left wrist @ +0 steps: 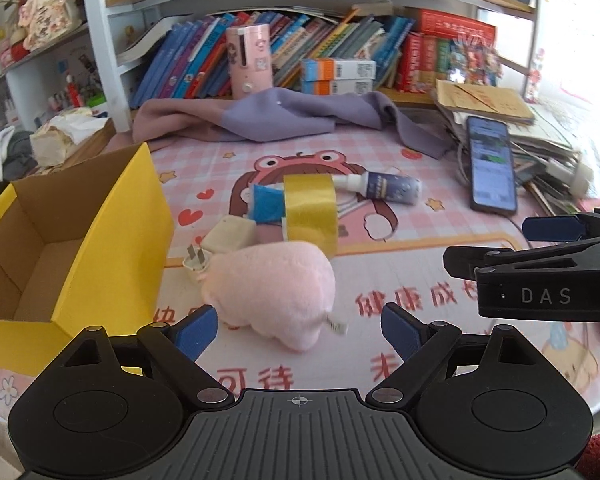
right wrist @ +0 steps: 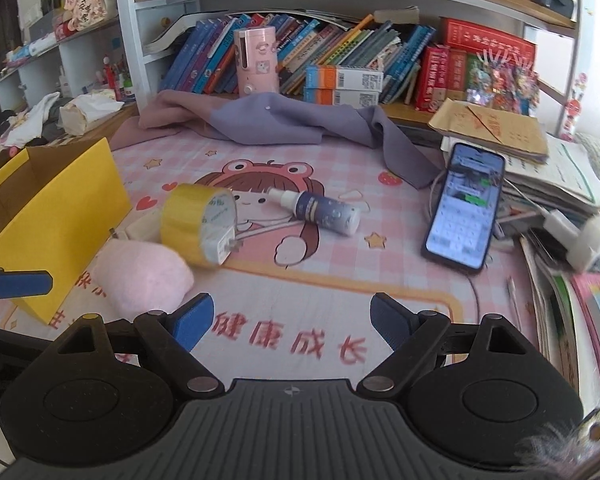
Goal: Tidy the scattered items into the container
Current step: 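Move the left tool toward the pink plush pig while the right tool approaches the blue spray bottle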
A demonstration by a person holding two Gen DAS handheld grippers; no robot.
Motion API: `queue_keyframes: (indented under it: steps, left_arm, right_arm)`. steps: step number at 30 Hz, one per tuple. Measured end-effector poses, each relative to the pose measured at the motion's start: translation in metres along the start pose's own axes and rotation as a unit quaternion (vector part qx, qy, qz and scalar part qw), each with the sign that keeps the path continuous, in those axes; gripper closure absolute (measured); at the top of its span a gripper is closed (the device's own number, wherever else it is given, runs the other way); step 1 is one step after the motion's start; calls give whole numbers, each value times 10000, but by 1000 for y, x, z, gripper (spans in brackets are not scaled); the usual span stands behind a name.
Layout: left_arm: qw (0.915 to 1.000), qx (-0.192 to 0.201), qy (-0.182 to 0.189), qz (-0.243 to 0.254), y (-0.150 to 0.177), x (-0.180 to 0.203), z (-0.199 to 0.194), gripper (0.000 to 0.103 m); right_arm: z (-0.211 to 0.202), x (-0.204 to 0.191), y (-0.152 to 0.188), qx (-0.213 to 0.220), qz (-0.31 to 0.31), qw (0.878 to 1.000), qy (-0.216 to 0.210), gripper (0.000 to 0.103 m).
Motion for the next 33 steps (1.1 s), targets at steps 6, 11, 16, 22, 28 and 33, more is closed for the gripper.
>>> queue_keyframes:
  steps: [6, 11, 16, 22, 28, 33]
  left_arm:
    - [9989, -197, -254, -335, -9, -2, 17, 13]
    - [9966, -356, -472, -572, -13, -6, 32, 13]
    - [9933, -587, -538, -843, -13, -9, 49, 12]
    - [9885, -791, -668, -1102, -13, -11, 66, 11]
    - [9853, -983, -715, -1197, -14, -12, 78, 11]
    - [9835, -1024, -755, -1288, -15, -13, 83, 11]
  right_arm:
    - [22, 12, -14, -129, -160, 9996, -215, 19]
    - [38, 17, -21, -243, -254, 9988, -355, 20]
    - [59, 26, -32, -309, -342, 9983, -354, 20]
    - [89, 29, -46, -327, -841, 9952, -374, 21]
    - [127, 26, -63, -217, -1697, 9840, -506, 28]
    - [159, 23, -74, -352, -2214, 9726, -617, 45]
Point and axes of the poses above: each gripper's, at about its wrist camera, not at the fingertips, and z roughly the way its jaws point, x to its right, y to its underside, the point moved 4 cm from there along z, roughly the way its jaws point, and after that the axes turned 9 degrees about z, right-handed, at the moved point
